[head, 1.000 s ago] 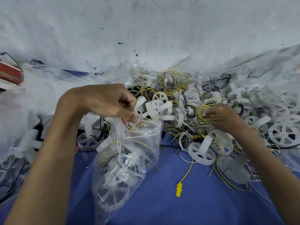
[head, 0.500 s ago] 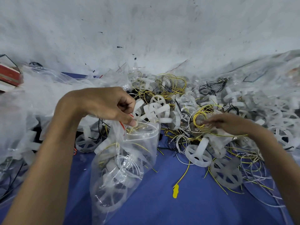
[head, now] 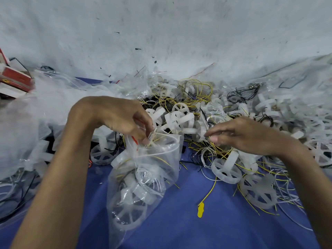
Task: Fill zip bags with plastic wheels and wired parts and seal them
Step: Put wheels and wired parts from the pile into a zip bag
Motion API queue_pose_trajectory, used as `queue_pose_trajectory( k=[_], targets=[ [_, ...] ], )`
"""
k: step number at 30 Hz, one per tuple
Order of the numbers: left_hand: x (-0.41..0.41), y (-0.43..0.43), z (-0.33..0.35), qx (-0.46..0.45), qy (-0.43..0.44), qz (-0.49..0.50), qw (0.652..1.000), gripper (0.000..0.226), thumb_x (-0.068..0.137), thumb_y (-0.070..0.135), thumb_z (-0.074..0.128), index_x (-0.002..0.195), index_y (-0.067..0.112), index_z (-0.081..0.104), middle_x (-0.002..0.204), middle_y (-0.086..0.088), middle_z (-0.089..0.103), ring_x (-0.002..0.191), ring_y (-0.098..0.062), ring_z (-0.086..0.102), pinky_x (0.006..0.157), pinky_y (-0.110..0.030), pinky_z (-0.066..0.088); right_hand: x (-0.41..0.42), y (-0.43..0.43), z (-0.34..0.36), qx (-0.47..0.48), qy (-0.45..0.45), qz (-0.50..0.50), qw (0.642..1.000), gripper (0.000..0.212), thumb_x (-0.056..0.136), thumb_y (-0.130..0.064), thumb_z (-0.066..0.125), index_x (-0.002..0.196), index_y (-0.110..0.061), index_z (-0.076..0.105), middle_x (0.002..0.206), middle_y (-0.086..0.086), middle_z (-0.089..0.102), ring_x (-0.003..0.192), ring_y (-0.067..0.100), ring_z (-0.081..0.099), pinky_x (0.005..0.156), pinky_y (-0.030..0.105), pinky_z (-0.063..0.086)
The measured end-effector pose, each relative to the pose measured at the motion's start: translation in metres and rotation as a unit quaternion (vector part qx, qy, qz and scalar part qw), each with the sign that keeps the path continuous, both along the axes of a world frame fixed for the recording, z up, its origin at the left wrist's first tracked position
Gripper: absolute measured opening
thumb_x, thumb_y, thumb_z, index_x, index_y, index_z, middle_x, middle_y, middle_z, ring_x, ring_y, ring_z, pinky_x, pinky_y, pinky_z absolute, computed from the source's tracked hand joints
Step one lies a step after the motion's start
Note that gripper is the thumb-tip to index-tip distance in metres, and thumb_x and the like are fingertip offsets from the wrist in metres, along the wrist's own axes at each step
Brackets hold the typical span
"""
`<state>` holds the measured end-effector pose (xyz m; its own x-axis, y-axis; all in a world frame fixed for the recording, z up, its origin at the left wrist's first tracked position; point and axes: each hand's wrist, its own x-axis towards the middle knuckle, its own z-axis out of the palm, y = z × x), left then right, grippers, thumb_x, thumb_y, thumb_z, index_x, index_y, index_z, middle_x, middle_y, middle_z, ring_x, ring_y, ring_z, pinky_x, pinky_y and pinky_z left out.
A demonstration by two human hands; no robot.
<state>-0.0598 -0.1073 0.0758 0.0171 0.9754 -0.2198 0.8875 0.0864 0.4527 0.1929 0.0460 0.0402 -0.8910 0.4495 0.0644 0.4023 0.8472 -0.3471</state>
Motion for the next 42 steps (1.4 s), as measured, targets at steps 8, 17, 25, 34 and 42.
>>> queue_pose_trajectory(
  k=[8,17,25,34,42],
  targets=[
    [0.005,0.006,0.000,0.032,0.019,0.015,0.999,0.016,0.079,0.030,0.073,0.093,0.037,0.070,0.068,0.007,0.067,0.069,-0.015,0.060,0.085,-0.038,0.047,-0.011,0.068,-0.025,0.173,0.050,-0.268,0.946,0.037,0.086,-0.033,0.060,0.115,-0.010,0.061,0.118,0.015,0.061,0.106,0.030,0.057,0.088,0.039,0.048],
    [0.011,0.017,-0.005,0.037,0.044,0.004,0.998,0.019,0.083,0.035,0.069,0.102,0.037,0.066,0.074,0.009,0.065,0.068,-0.006,0.058,0.073,-0.023,0.045,0.003,0.094,-0.062,0.122,0.017,-0.243,0.962,0.030,0.086,-0.021,0.064,0.112,-0.004,0.064,0.103,0.021,0.064,0.096,0.034,0.057,0.074,0.037,0.041],
    [0.012,0.019,-0.007,0.024,0.053,0.000,0.998,0.018,0.083,0.037,0.066,0.101,0.040,0.065,0.095,0.008,0.069,0.083,-0.009,0.063,0.084,-0.029,0.048,0.010,0.079,-0.041,-0.083,0.065,-0.210,0.972,0.051,0.082,-0.062,0.037,0.072,-0.012,0.037,0.068,0.001,0.033,0.060,0.014,0.032,0.056,0.029,0.028],
    [0.016,0.022,-0.009,0.035,0.044,-0.003,0.998,0.016,0.084,0.032,0.066,0.099,0.038,0.066,0.068,0.040,0.057,0.070,0.011,0.056,0.069,-0.015,0.038,0.022,0.085,-0.040,-0.244,0.133,-0.180,0.943,0.063,0.088,-0.023,0.062,0.140,-0.028,0.027,0.108,-0.005,0.064,0.086,0.009,0.059,0.064,0.025,0.047],
    [0.021,0.024,-0.011,0.027,0.048,-0.014,0.998,0.015,0.086,0.034,0.065,0.099,0.040,0.064,0.095,0.022,0.064,0.082,0.009,0.058,0.068,-0.006,0.039,0.007,0.078,-0.052,-0.003,-0.125,-0.166,0.978,0.023,0.087,-0.034,0.060,0.073,-0.025,0.046,0.073,-0.007,0.052,0.075,0.016,0.050,0.062,0.024,0.036]
  ],
)
